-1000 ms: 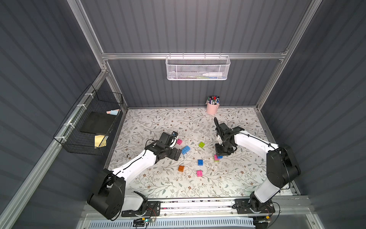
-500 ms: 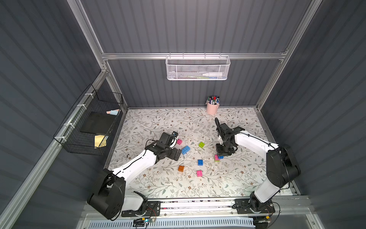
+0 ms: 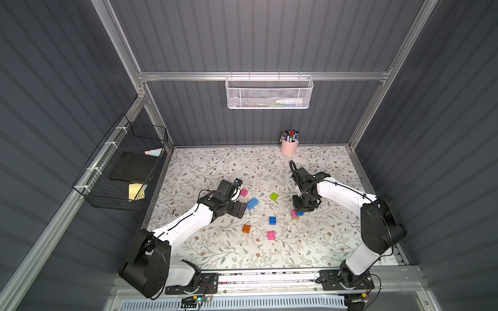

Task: Assemble the number 4 with lego
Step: Assemble the lego brick with the lego brick.

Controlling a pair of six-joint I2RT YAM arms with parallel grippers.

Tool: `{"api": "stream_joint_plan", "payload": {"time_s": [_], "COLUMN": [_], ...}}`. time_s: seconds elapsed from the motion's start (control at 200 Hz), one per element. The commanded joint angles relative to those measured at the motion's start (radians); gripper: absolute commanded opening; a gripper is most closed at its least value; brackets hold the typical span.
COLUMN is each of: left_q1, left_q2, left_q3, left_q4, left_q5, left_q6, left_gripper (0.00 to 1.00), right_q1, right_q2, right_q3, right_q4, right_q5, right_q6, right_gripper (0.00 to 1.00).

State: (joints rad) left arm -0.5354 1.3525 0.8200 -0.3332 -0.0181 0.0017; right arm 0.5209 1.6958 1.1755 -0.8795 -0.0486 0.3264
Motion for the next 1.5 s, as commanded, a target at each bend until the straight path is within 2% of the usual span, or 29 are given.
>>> {"api": "stream_joint_plan", "payload": {"time_s": [0.0,0.315,0.51,0.87,1.226,1.356,1.431,1.496], "left_q1": [-0.006,-0.006,-0.006,-0.014,-0.110,-0.113,-0.113,-0.112], "left_q2": [0.011,-0.004,-0.007,-0.018,0.009,0.067,0.145,0.216], "left_q3": [0.028,0.017,0.017,0.020,0.076,0.132,0.202,0.260], "left_q4": [-0.008,-0.007,0.000,-0.012,-0.172,-0.192,-0.228,-0.259], "left_q5": [-0.006,-0.013,-0.013,-0.005,-0.054,0.003,0.089,0.107], "left_q6": [0.021,0.022,0.021,0.014,-0.007,0.073,0.124,0.196], "left_gripper": [0.99,1.00,1.00,1.00,0.99,0.93,0.87,0.85], "right_q1": [0.011,0.009,0.007,0.000,-0.013,-0.032,-0.044,-0.051], "right_q2": [0.054,0.033,0.015,-0.039,-0.161,-0.189,-0.198,-0.209], "right_q3": [-0.024,0.011,0.038,0.094,0.067,0.029,0.018,0.011], "right_q4": [-0.053,-0.065,-0.076,-0.109,-0.152,-0.140,-0.139,-0.141], "right_q5": [0.007,0.001,-0.011,-0.015,-0.002,-0.025,-0.038,-0.045], "right_q6": [0.024,0.040,0.042,0.043,0.026,0.012,0.004,-0.002], "right_gripper": [0.36,0.51,0.63,0.63,0.67,0.67,0.67,0.68]}}
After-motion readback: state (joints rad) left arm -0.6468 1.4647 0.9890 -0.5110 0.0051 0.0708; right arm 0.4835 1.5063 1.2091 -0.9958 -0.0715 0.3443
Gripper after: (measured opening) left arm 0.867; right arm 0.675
